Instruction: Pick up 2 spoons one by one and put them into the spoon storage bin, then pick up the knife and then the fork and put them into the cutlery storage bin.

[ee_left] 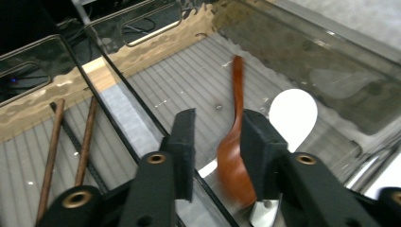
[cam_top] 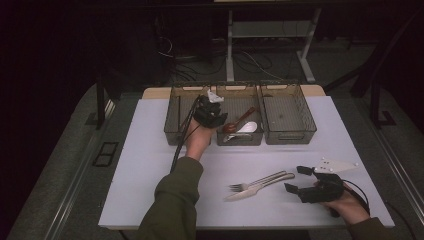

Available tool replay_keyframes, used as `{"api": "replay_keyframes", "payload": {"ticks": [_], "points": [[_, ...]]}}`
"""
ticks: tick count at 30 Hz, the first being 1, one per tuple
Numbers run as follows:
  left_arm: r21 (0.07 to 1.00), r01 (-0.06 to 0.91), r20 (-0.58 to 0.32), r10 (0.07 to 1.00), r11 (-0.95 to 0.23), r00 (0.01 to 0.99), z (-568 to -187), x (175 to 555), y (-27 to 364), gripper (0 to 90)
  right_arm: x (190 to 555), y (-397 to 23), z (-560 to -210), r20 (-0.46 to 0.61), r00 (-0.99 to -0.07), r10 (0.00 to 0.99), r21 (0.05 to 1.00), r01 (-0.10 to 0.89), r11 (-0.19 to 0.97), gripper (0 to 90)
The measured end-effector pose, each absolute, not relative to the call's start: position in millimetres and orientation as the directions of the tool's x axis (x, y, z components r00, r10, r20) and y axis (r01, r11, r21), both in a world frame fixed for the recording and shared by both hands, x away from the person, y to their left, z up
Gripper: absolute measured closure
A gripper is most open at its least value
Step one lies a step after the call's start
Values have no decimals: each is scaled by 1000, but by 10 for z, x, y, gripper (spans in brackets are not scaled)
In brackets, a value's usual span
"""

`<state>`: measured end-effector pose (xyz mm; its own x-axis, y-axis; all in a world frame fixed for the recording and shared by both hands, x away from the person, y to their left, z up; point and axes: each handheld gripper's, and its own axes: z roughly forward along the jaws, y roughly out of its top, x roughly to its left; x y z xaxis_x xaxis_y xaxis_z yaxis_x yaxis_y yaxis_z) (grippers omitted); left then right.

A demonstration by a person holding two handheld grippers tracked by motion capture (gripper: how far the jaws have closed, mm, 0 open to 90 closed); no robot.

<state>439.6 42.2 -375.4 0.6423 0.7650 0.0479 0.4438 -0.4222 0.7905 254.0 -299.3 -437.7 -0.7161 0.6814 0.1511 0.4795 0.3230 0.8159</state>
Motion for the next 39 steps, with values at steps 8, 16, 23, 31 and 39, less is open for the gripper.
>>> {"api": "replay_keyframes", "payload": {"ticks": [8, 16, 23, 31, 39], "points": [[815, 419, 5, 728, -400, 686, -3709, 4285, 500, 503, 2542, -2990, -4378, 150, -717, 680, 815, 479, 325, 183], [835, 398, -28, 693, -380, 721, -3704, 4066, 658, 434, 2545, -2990, -4367, 161, -725, 670, 803, 491, 339, 185], [841, 397, -59, 667, -368, 743, -3750, 3836, 845, 384, 2559, -2970, -4339, 154, -750, 644, 785, 488, 381, 157], [844, 398, -78, 650, -361, 756, -3894, 3569, 1052, 327, 2627, -2988, -4276, 190, -765, 616, 758, 513, 404, 243], [846, 384, -65, 642, -371, 764, -3992, 3318, 1238, 251, 2724, -2969, -4223, 157, -769, 620, 760, 495, 421, 461]]}}
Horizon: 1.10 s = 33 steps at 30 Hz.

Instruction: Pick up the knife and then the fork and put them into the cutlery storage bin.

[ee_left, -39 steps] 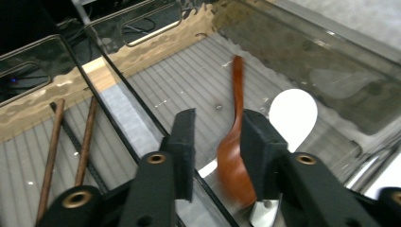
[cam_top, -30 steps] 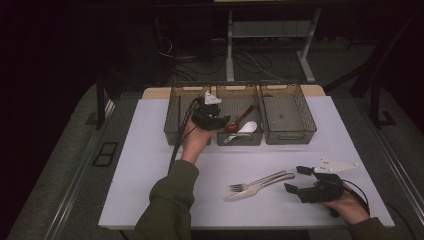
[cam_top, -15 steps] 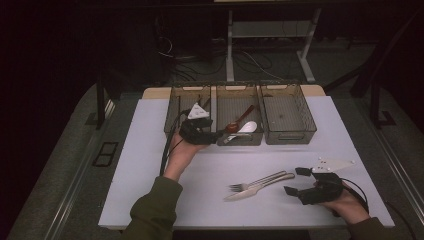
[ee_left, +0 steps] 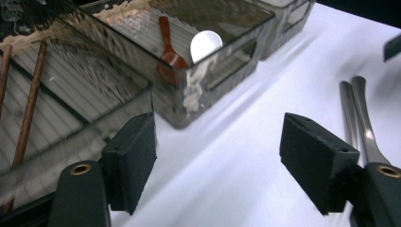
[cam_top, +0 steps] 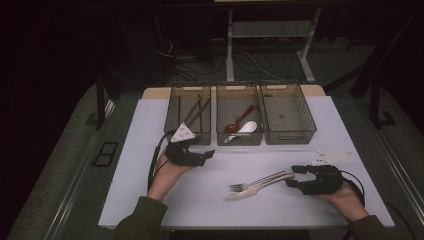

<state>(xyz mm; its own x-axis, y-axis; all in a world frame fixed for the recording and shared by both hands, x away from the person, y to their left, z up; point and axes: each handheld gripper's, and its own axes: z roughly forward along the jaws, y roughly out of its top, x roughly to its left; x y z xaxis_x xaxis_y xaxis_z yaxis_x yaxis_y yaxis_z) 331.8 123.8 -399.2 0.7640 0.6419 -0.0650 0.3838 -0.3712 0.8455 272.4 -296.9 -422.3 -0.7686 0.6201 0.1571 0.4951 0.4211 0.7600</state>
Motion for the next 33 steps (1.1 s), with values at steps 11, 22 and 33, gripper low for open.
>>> {"api": "replay_keyframes", "payload": {"ticks": [11, 22, 33], "points": [[859, 368, -70, 628, -357, 775, -4166, 2933, 1517, 136, 2914, -2848, -4233, 102, -793, 601, 719, 476, 506, 861], [841, 403, -103, 625, -361, 774, -4340, 2735, 1652, 0, 3099, -2760, -4388, 61, -810, 583, 649, 476, 594, 896], [832, 413, -114, 615, -371, 780, -4383, 2729, 1629, 0, 3106, -2772, -4401, 60, -816, 575, 632, 477, 610, 898]]}}
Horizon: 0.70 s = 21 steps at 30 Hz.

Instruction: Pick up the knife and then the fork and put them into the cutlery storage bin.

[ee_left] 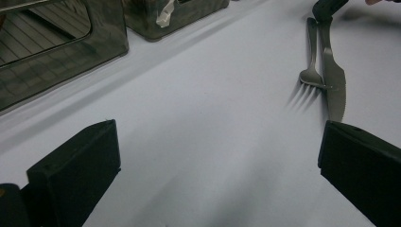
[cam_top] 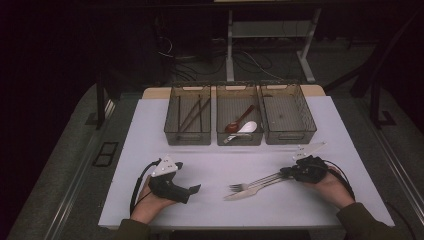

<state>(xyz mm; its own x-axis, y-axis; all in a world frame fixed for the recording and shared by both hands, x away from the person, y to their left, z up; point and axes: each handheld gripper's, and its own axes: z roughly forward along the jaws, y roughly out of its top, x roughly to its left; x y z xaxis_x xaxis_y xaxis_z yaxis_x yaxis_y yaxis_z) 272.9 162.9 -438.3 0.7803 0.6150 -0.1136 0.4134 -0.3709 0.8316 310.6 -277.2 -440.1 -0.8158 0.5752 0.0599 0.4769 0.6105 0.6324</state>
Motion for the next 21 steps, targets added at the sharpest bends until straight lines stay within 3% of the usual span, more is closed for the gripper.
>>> {"api": "replay_keyframes", "payload": {"ticks": [21], "points": [[822, 416, -129, 585, -389, 801, -4407, 2727, 1587, 0, 3011, -2671, -4401, 87, -866, 493, 586, 445, 677, 899]]}}
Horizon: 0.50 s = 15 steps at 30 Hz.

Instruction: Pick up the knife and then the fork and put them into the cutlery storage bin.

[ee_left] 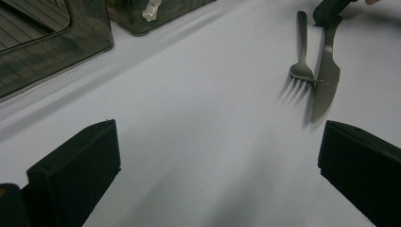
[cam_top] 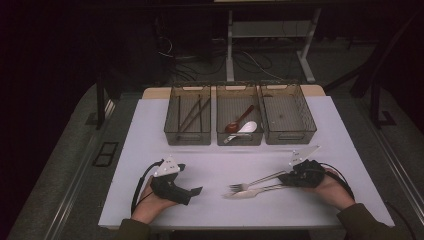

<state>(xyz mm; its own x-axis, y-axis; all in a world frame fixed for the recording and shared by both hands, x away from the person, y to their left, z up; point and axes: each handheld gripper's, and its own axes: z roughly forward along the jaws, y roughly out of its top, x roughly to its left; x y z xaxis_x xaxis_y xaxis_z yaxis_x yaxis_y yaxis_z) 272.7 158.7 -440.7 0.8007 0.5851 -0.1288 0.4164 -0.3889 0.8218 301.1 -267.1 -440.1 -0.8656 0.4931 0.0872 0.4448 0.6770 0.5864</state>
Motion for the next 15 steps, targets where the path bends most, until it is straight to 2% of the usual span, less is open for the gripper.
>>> {"api": "replay_keyframes", "payload": {"ticks": [15], "points": [[818, 407, -130, 560, -405, 818, -4419, 2718, 1565, 0, 2768, -2657, -4362, 103, -914, 392, 534, 383, 753, 899]]}}
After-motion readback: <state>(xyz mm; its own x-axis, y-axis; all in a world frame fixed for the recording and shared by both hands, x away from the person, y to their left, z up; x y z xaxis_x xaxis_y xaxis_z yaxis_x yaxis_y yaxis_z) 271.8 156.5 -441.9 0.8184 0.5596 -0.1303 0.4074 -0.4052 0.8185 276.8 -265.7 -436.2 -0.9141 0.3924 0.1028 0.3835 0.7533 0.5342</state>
